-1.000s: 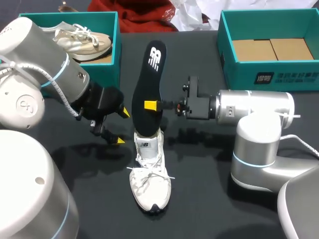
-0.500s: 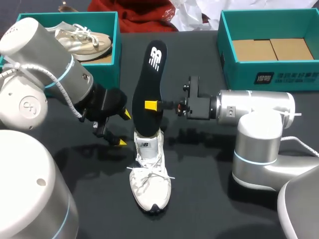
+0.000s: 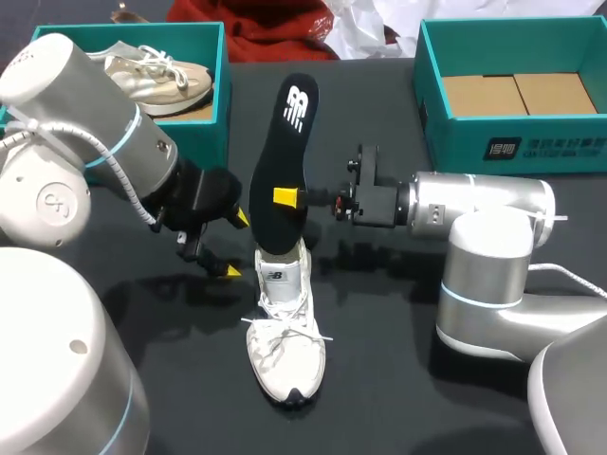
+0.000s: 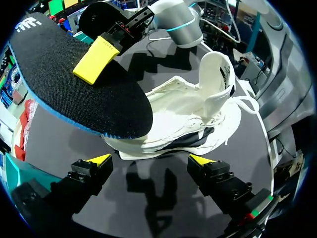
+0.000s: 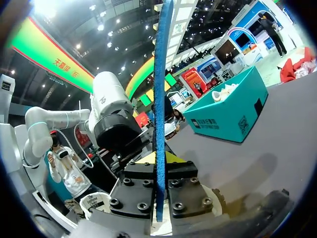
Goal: Take the shoe out of the shoebox, open the shoe tongue, remove and reinsert the insole, then place the shoe into the shoebox
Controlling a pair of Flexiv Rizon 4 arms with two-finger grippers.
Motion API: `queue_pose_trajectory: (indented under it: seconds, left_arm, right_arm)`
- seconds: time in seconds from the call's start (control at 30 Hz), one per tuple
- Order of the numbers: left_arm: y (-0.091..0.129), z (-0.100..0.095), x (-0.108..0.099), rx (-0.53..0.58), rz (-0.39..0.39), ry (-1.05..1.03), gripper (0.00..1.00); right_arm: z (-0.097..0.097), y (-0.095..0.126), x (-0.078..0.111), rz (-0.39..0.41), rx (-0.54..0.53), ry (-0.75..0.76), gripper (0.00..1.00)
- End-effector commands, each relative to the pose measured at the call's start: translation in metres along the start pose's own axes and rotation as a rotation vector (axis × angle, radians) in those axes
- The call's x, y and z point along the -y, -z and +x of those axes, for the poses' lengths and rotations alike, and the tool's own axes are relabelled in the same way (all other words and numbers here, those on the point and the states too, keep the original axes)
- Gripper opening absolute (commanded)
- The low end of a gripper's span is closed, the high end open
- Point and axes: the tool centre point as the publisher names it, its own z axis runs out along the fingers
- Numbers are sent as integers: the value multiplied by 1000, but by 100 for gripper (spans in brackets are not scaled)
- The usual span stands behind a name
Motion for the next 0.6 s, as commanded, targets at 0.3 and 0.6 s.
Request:
queue_pose_trajectory:
  seconds: [0.3,0.6]
  left_arm:
    - [-2,0,0,1,-1,0,100]
    - [-2,0,0,1,-1,0,100]
  right_arm:
    - [-1,-10,0,-8,20,26,0]
    - [-15,0,5,-27,10,32,0]
